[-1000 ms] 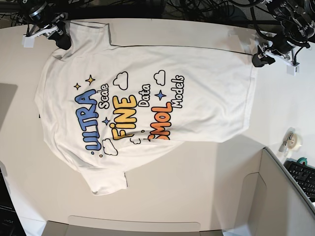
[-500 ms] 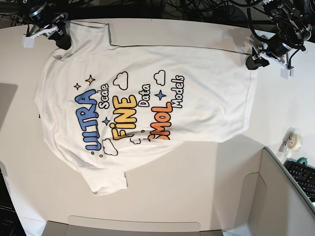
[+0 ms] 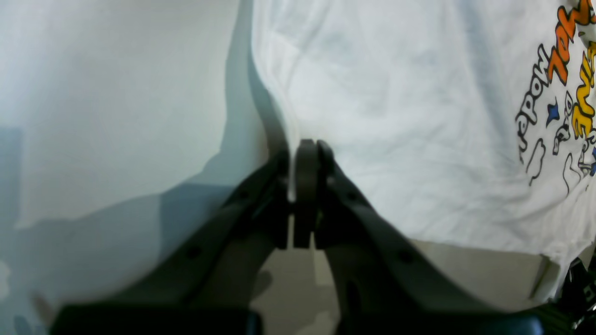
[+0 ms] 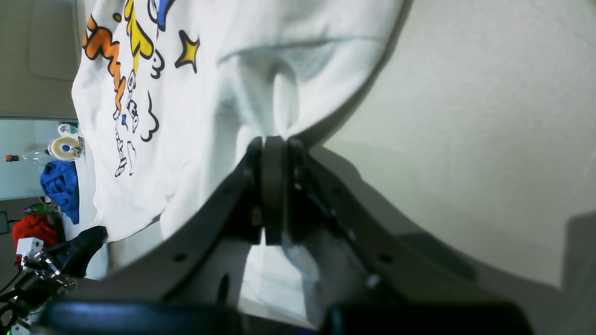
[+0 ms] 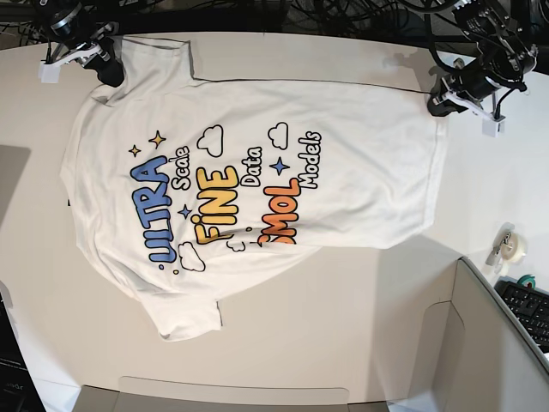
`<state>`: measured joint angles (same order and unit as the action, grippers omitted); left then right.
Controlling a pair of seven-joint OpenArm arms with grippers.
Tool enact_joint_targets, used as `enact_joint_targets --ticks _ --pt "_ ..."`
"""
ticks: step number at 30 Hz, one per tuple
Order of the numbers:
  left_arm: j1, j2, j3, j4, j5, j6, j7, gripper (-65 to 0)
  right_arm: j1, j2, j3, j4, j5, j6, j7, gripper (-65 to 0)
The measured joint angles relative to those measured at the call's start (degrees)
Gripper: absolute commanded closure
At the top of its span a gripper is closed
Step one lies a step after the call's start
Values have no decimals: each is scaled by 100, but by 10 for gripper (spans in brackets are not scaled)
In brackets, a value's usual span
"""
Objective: Layout the t-shirt on the table in an organized manner, then fold the t-shirt properly
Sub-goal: 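Lower both grippers onto the shirt's collar-side corners and close them, then lift the collar-side edge with both grippers and fold it over the print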
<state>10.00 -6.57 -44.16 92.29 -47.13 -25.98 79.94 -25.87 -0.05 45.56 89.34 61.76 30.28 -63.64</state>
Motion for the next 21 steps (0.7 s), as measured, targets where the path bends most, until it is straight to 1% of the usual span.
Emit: enact_joint_targets --ticks 4,7,8,13,17,18,21 --pt "0 2 20 2 -2 0 0 0 -20 2 -2 31 0 0 22 0" --pt "0 2 20 2 -4 2 -2 0 -76 -2 -39 358 -343 7 4 0" --pt "-2 2 20 2 -2 0 -2 0 -98 -2 -50 468 -442 -4 -83 0" --pt "0 2 20 4 -2 0 0 0 -214 -37 -55 901 -660 -50 -264 0" --pt "0 -26 20 7 -7 -2 0 0 -278 -111 160 1204 -881 -146 -420 0" --pt "0 -59 20 7 -55 -2 9 0 -315 -125 225 1283 -929 -160 -457 0" --pt "0 -184 20 9 -474 0 33 0 -330 -116 369 1408 -1058 -184 -546 0"
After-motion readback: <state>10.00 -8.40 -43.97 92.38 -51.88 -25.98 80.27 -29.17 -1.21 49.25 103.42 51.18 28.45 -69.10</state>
